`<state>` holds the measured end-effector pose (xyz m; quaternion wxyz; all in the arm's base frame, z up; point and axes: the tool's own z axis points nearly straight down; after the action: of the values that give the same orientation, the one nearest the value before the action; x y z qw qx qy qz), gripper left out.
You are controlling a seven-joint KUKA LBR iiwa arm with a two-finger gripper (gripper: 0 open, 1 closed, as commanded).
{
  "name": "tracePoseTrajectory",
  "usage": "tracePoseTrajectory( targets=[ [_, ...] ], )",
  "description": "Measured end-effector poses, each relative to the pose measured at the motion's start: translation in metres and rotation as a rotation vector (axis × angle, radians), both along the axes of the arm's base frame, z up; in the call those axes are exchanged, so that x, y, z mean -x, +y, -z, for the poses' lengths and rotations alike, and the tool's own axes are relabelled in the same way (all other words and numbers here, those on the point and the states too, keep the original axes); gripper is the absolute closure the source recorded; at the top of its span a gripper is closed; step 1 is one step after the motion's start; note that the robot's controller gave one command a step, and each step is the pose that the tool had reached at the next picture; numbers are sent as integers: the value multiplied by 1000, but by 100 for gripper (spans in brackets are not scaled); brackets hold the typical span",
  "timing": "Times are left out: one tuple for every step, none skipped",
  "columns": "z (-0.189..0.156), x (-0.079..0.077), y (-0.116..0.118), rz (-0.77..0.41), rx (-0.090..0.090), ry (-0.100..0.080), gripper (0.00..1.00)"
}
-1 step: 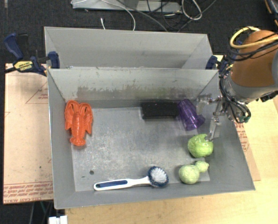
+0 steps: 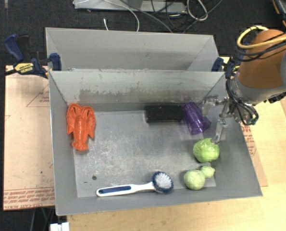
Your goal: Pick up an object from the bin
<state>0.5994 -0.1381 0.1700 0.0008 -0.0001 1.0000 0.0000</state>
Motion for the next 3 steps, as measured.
tracePoseTrajectory(
  targets=[
    [66,28,3,62,-5,-33,0],
    [42,68,7,42,1,-12,0],
    [47,52,2,87,0,-35,0]
  ],
)
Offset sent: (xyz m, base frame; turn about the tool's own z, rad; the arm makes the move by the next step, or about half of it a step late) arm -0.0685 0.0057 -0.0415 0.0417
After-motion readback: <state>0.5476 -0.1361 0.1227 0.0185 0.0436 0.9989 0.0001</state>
